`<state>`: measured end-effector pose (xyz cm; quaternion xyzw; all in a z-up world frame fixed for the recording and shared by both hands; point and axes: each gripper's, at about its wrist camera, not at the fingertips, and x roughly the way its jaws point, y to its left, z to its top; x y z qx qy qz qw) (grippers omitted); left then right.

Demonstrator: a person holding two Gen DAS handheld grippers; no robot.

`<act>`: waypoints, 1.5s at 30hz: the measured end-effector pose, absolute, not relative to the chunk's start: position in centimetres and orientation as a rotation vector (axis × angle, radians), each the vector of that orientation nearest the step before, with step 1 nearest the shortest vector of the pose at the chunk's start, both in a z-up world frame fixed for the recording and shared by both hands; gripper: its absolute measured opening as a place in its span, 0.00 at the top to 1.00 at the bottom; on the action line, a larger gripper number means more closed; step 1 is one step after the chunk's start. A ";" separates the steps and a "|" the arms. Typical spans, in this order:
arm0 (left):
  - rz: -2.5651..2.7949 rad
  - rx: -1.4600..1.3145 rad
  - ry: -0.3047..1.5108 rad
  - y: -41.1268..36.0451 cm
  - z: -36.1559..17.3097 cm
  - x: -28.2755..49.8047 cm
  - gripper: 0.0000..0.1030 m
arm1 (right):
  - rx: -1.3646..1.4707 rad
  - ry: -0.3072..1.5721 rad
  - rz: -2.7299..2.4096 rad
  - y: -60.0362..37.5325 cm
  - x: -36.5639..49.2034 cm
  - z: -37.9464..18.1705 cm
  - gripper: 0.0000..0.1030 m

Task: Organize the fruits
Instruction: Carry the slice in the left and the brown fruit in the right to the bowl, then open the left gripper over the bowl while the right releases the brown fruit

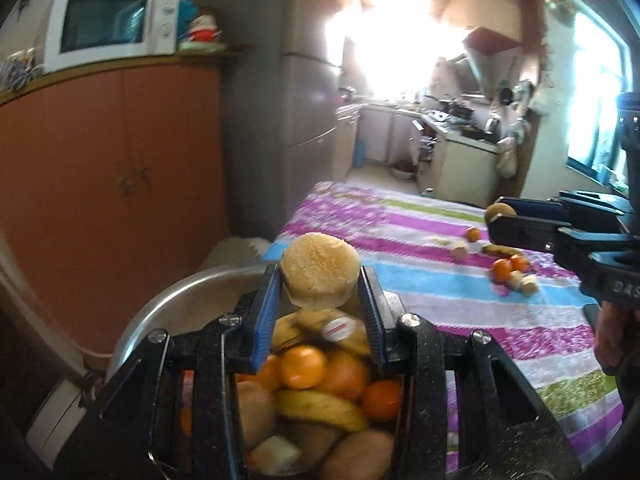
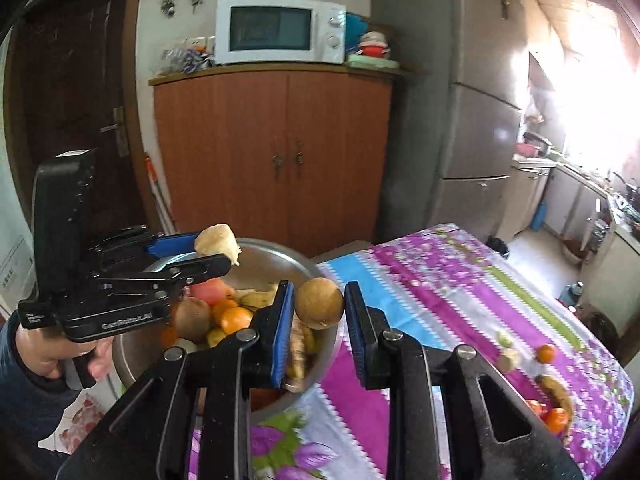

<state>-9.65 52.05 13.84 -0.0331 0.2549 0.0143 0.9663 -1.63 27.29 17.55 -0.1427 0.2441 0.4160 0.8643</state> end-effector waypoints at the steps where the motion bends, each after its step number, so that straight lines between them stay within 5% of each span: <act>1: 0.037 -0.071 0.523 52.4 13.6 -9.7 0.62 | -0.303 0.518 0.881 28.0 -1.7 17.2 0.72; 45: 0.045 -0.102 0.596 57.1 12.0 -9.3 0.62 | -0.360 0.635 0.955 35.3 -0.1 12.5 0.72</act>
